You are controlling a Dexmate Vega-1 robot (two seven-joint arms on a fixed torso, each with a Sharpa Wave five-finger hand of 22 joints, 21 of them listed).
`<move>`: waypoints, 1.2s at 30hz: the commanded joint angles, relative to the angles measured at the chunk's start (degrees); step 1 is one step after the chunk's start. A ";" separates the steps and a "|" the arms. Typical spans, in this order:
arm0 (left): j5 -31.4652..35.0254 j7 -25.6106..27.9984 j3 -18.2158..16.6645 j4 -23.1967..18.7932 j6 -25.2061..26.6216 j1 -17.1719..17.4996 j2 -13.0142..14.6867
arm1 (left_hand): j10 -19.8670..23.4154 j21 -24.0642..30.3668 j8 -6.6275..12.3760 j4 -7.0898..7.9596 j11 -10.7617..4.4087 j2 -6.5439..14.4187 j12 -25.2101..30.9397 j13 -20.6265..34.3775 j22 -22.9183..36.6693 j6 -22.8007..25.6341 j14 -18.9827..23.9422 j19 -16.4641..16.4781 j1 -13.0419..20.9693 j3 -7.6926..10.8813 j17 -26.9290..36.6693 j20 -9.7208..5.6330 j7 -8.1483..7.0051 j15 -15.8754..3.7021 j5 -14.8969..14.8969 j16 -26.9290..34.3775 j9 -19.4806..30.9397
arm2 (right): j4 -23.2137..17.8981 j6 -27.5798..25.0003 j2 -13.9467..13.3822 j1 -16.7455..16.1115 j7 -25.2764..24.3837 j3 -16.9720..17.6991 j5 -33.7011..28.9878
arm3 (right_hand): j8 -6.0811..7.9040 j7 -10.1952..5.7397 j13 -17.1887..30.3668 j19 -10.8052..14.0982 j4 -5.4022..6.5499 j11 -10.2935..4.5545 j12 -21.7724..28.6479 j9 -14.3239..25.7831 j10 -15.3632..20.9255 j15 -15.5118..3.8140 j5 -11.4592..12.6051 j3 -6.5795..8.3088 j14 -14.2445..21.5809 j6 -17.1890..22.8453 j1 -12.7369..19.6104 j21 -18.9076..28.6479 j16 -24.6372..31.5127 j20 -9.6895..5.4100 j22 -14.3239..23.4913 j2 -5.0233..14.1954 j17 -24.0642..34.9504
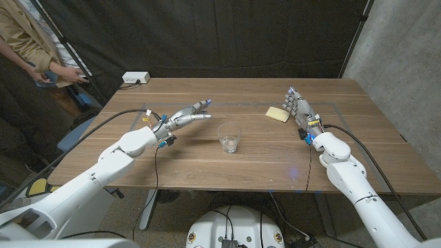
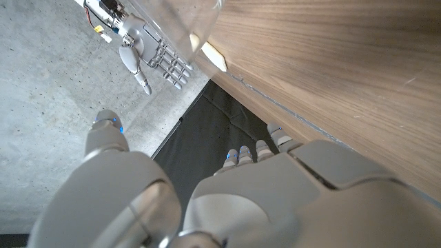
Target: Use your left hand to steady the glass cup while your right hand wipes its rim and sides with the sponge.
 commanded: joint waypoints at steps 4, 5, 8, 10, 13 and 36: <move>3.70 -0.29 1.17 -3.54 0.15 0.84 1.63 | -6.62 -0.16 -0.01 -0.30 -0.58 0.23 -0.18 0.10 0.03 -13.93 -2.14 -0.04 0.85 -0.80 0.08 -0.43 0.30 -0.52 0.65 0.14 0.23 | -3.14 -0.57 -0.06 -2.85 -0.73 0.69 -0.41 | -0.16 0.28 0.26 -0.16 -0.14 0.39 0.34 0.07 0.32 0.11 0.25 -0.23 0.15 0.19 -0.39 -0.32 0.11 -0.22 0.29 -0.05 0.18; 4.23 -0.23 1.30 -3.76 0.22 0.78 1.71 | -6.66 -0.21 -0.06 -0.30 -0.72 0.25 -0.19 0.10 0.03 -14.05 -2.15 -0.07 0.94 -0.89 0.07 -0.37 0.31 -0.48 0.68 0.14 0.24 | -3.14 -0.38 -0.13 -2.93 -0.66 0.69 -0.53 | -0.16 0.27 0.26 -0.14 -0.13 0.34 0.34 0.07 0.33 0.11 0.25 -0.25 0.16 0.19 -0.40 -0.32 0.11 -0.23 0.29 -0.06 0.18; 4.95 -0.79 1.77 -4.21 0.42 0.47 1.83 | -6.47 -0.34 -0.01 -0.32 -1.42 0.38 -0.08 0.11 0.04 -13.92 -2.11 -0.07 1.39 -1.22 0.05 -0.38 0.23 -0.80 0.78 0.18 0.26 | -3.36 -0.29 -0.09 -3.23 -0.81 0.80 -0.60 | -0.17 0.30 0.26 -0.15 -0.12 0.28 0.33 0.07 0.34 0.10 0.26 -0.29 0.18 0.24 -0.44 -0.35 0.10 -0.30 0.30 -0.07 0.17; 5.41 -1.04 2.03 -4.49 0.48 0.32 1.85 | -6.52 -0.44 -0.15 -0.33 -1.56 0.47 -0.09 0.11 0.05 -14.27 -2.12 -0.15 1.68 -1.36 0.03 -0.16 0.07 -0.82 0.85 0.18 0.28 | -3.41 -0.28 -0.19 -3.31 -0.71 0.82 -0.63 | -0.17 0.19 0.26 -0.14 -0.12 0.34 0.33 0.07 0.39 0.10 0.26 -0.31 0.19 0.27 -0.46 -0.37 0.09 -0.31 0.30 -0.08 0.17; 5.59 -1.61 2.40 -4.73 0.65 0.07 1.78 | -6.60 -0.59 -0.35 -0.35 -1.51 0.60 -0.09 0.12 0.06 -14.81 -2.28 -0.23 2.19 -1.61 0.02 0.20 -0.37 -0.85 0.99 0.13 0.30 | -3.45 -0.22 -0.34 -3.38 -0.58 0.80 -0.80 | -0.18 0.11 0.26 -0.14 -0.11 0.35 0.31 0.07 0.36 0.10 0.27 -0.33 0.18 0.30 -0.48 -0.40 0.07 -0.28 0.30 -0.07 0.17; 8.91 -1.99 4.75 -4.07 0.47 -1.53 -0.52 | -6.05 -0.77 -0.36 -0.34 -1.92 1.59 0.26 0.18 0.13 -16.15 -1.08 2.13 7.20 -3.51 -0.10 -0.72 -2.39 -1.33 2.23 0.61 0.53 | -2.46 -0.19 -0.24 -3.10 0.00 0.96 -0.39 | -0.19 -0.51 0.26 -0.01 -0.01 0.51 0.26 0.07 0.60 0.52 0.31 -0.48 0.31 0.73 -0.68 -0.62 -0.01 -0.28 0.32 0.10 0.15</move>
